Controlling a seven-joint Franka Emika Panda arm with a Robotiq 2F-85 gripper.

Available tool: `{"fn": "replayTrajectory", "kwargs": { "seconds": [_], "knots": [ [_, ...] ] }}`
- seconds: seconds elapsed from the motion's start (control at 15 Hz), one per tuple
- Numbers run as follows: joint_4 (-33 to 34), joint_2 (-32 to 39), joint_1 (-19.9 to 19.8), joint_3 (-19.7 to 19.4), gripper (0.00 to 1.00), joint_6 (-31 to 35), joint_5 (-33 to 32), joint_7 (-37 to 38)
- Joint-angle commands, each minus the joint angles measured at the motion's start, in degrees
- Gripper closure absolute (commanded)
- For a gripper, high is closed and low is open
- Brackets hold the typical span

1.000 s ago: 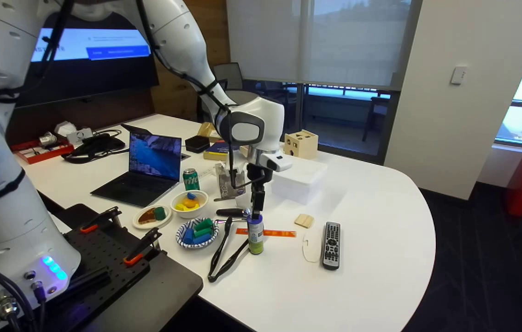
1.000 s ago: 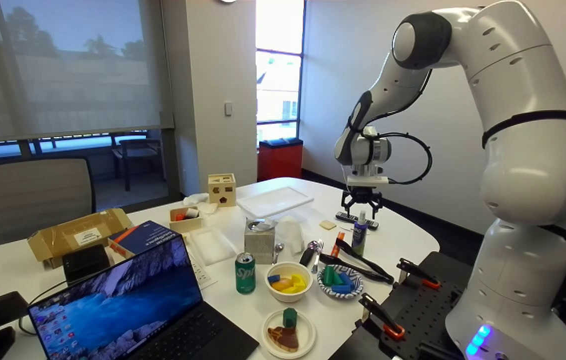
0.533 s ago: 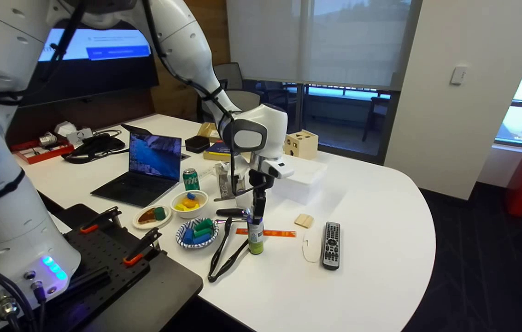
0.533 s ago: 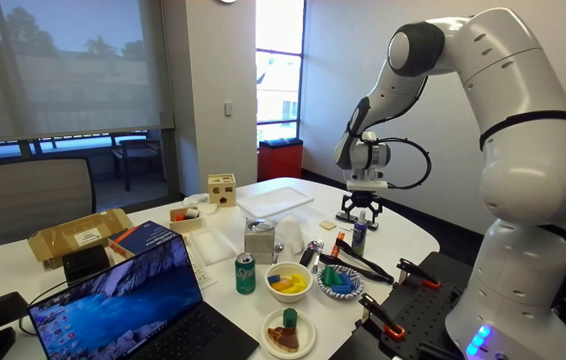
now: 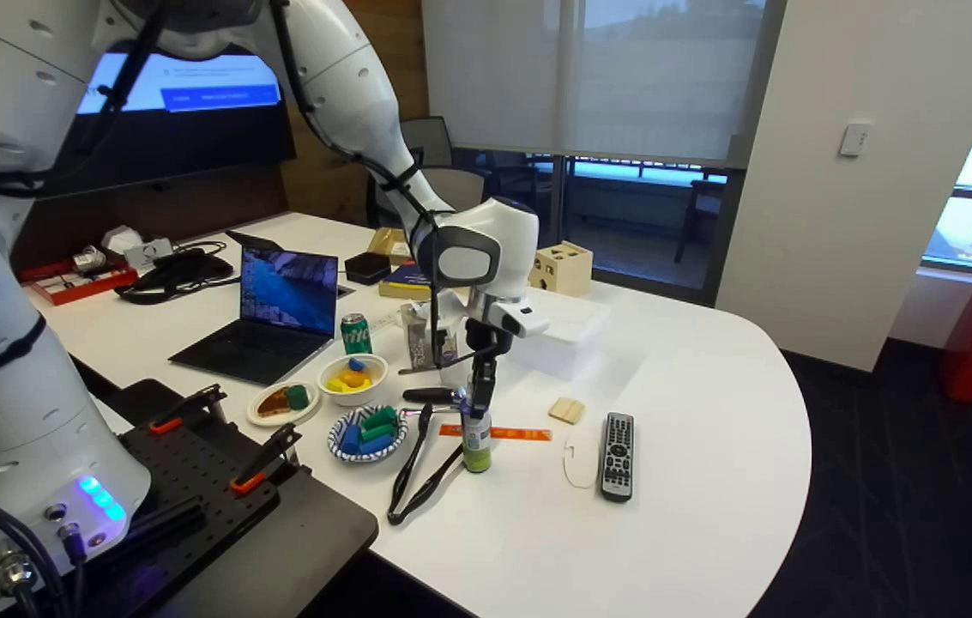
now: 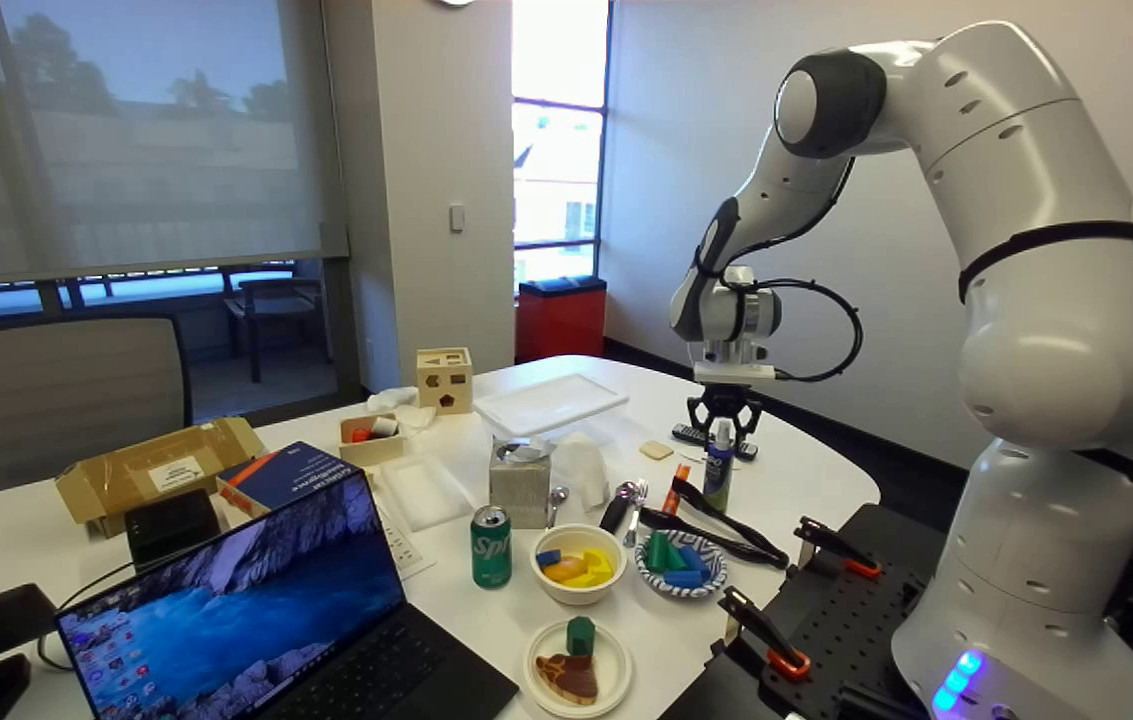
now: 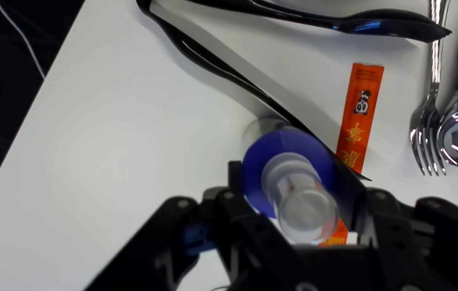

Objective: Put the blue bottle next to the Sprite can

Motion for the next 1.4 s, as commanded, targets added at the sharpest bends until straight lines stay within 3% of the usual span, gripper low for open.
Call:
{"fn": "replayTrajectory", "kwargs": {
  "seconds": [0.0, 0.67, 1.0, 1.33],
  "knots": [
    [1.1, -0.1, -1.3, 1.0, 0.69, -1.2, 1.3, -0.9],
    [1.1, -3.4, -1.2, 3.4, 0.69, -3.0, 1.5, -3.7],
    [1.5, -7.2, 2.7, 3.2, 0.69, -5.1, -1.9, -2.4],
    [2.0, -12.0, 7.9, 3.5, 0.69, -12.1, -8.0, -2.0]
  ]
}}
